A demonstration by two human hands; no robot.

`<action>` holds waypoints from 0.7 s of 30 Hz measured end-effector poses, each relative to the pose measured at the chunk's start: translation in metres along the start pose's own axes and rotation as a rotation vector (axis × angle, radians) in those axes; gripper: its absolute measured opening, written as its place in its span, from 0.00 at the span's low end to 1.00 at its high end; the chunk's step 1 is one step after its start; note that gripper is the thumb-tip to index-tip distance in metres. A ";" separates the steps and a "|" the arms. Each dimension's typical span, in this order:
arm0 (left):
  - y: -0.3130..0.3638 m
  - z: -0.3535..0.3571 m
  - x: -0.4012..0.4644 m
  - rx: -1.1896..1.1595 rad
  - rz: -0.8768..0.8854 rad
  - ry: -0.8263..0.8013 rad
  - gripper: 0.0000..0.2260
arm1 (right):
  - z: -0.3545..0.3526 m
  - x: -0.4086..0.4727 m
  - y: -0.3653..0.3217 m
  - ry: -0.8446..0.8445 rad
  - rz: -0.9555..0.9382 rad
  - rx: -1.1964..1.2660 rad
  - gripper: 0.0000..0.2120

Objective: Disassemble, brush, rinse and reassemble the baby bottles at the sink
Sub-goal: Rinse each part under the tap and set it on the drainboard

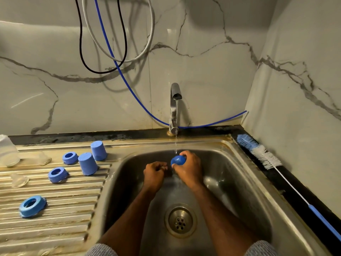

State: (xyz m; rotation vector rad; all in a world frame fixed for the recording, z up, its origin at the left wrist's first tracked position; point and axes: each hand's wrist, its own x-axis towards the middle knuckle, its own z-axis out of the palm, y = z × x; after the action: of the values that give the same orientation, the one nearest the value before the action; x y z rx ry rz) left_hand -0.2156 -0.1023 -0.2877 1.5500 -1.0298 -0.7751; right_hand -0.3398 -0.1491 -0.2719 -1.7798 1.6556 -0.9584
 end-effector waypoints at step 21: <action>0.107 0.000 0.067 0.164 0.256 -0.238 0.26 | -0.014 0.007 -0.008 -0.025 0.023 0.076 0.18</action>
State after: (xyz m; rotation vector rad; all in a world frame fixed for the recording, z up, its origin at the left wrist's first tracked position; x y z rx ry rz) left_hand -0.2108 -0.1688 -0.1803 1.4473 -1.4674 -0.7205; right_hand -0.3461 -0.1540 -0.2562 -1.7118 1.5996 -0.9726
